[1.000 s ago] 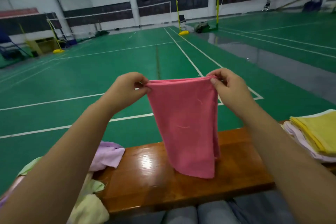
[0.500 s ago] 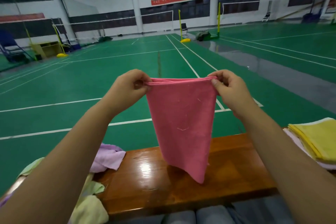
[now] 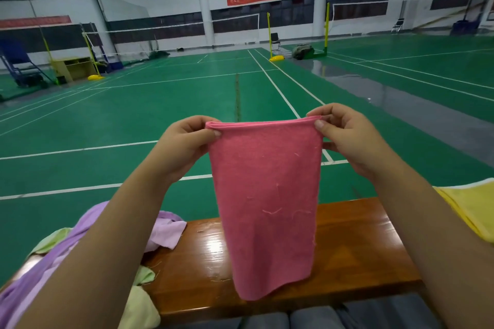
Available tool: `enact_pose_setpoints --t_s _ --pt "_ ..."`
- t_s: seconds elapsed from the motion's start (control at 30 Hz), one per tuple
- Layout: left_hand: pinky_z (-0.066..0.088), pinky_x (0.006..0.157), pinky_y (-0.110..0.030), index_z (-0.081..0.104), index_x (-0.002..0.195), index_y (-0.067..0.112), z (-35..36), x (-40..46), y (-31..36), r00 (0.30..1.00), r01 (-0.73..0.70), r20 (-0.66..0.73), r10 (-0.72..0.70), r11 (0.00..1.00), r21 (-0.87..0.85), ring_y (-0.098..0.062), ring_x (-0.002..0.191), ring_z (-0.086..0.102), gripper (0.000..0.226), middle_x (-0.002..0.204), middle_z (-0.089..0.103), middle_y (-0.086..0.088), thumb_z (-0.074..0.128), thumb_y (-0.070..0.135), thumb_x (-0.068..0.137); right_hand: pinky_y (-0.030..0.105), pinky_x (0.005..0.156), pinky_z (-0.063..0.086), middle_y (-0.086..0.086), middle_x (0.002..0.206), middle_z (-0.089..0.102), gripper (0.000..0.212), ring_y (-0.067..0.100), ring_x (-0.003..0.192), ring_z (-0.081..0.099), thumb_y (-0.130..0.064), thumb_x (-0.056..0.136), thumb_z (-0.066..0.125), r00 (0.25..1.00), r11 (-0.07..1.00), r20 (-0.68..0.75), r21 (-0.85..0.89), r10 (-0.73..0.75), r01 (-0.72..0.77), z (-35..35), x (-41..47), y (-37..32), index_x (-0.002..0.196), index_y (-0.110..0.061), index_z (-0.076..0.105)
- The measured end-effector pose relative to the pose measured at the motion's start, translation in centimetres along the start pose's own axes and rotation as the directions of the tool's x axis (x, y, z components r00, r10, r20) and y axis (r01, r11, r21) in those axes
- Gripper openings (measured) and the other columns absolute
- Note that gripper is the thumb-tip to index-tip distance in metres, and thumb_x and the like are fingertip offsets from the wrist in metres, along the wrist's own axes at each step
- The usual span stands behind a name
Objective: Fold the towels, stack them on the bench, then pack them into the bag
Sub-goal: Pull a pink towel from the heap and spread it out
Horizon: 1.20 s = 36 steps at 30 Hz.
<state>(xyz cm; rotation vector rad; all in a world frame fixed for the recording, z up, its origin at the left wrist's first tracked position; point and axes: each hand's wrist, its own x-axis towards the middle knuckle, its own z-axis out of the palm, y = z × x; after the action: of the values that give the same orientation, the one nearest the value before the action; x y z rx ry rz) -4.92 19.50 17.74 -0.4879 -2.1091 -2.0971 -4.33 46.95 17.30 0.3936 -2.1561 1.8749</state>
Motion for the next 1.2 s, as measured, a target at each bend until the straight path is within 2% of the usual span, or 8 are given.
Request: enact_pose_setpoints --t_s 0.13,0.27,0.43,0.57,0.67,0.83,1.03,1.2 --pt "0.042 0.071 -0.028 0.059 0.080 0.015 0.1 1.1 -2.4 0.991 0.122 -0.047 -0.123 0.992 -0.026 -0.007 0.068 0.053 0.024 0.068 0.062 0.008 0.052 -0.006 0.089 0.031 0.077 0.052 0.003 0.084 0.059 0.019 0.017 0.084 0.056 0.000 0.096 0.047 0.997 0.993 0.021 -0.089 0.075 -0.073 0.9 1.5 1.4 0.092 -0.014 0.059" --pt "0.049 0.065 -0.021 0.056 0.083 0.014 -0.1 1.1 -2.3 0.999 0.034 -0.027 -0.037 0.991 -0.126 -0.006 0.062 0.055 0.022 0.068 0.063 0.006 0.052 -0.007 0.089 0.022 0.072 0.050 0.000 0.083 0.060 0.024 0.008 0.075 0.056 0.001 0.095 0.048 1.000 0.999 -0.002 -0.021 -0.026 0.026 0.7 1.9 0.6 0.089 -0.019 0.060" --pt "0.054 0.071 -0.022 0.072 0.076 0.022 -1.2 -2.9 -3.1 0.994 0.007 0.109 0.010 0.988 -0.153 -0.009 0.071 0.063 0.027 0.076 0.068 0.002 0.089 0.023 0.056 0.019 0.076 0.052 -0.005 0.077 0.064 0.023 0.004 0.073 0.058 0.002 0.094 0.050 0.996 0.996 0.061 0.067 -0.068 0.064 0.1 -2.4 1.5 0.093 -0.017 0.063" --pt "0.055 0.071 -0.023 0.074 0.076 0.022 -1.2 -8.0 -8.1 0.979 0.146 0.154 -0.135 0.988 -0.059 -0.012 0.072 0.065 0.040 0.076 0.070 -0.001 0.093 0.040 0.046 0.021 0.072 0.054 -0.008 0.076 0.066 0.022 0.005 0.074 0.061 0.001 0.093 0.050 0.975 0.984 0.173 0.083 0.142 -0.158 0.6 -8.2 7.4 0.092 -0.016 0.064" --pt "0.054 0.070 -0.022 0.074 0.076 0.021 -0.8 -12.3 -12.3 0.936 0.287 0.208 -0.285 0.958 0.021 -0.012 0.072 0.065 0.038 0.076 0.070 -0.001 0.092 0.038 0.047 0.015 0.062 0.049 -0.008 0.075 0.064 0.021 0.005 0.070 0.056 0.001 0.093 0.050 0.916 0.928 0.210 0.080 0.340 -0.363 1.6 -12.6 12.2 0.091 -0.015 0.064" --pt "0.056 0.066 -0.025 0.074 0.075 0.019 -0.3 -15.4 -15.1 0.849 0.473 0.255 -0.462 0.881 0.023 -0.015 0.072 0.066 0.038 0.076 0.069 -0.005 0.093 0.035 0.046 0.021 0.064 0.052 -0.001 0.089 0.067 0.014 0.012 0.081 0.062 -0.007 0.093 0.053 0.808 0.822 0.237 0.064 0.539 -0.566 2.1 -16.0 15.6 0.098 -0.012 0.065" --pt "0.056 0.067 -0.028 0.071 0.079 0.016 -0.2 -13.2 -15.7 0.851 0.508 0.167 -0.497 0.861 -0.030 -0.018 0.076 0.067 0.041 0.080 0.069 -0.007 0.091 0.036 0.050 0.029 0.068 0.050 0.002 0.098 0.069 0.014 0.015 0.084 0.063 -0.011 0.093 0.055 0.830 0.836 0.180 0.066 0.527 -0.545 2.1 -13.9 16.9 0.097 -0.017 0.066" --pt "0.055 0.071 -0.030 0.062 0.096 0.005 0.9 -9.5 -17.6 0.849 0.527 -0.049 -0.526 0.849 0.022 -0.022 0.086 0.066 0.013 0.090 0.068 -0.008 0.065 0.012 0.086 0.027 0.076 0.047 0.000 0.106 0.066 0.017 0.014 0.097 0.060 -0.010 0.094 0.054 0.873 0.875 0.065 -0.009 0.483 -0.483 2.9 -9.6 19.4 0.098 -0.022 0.065"
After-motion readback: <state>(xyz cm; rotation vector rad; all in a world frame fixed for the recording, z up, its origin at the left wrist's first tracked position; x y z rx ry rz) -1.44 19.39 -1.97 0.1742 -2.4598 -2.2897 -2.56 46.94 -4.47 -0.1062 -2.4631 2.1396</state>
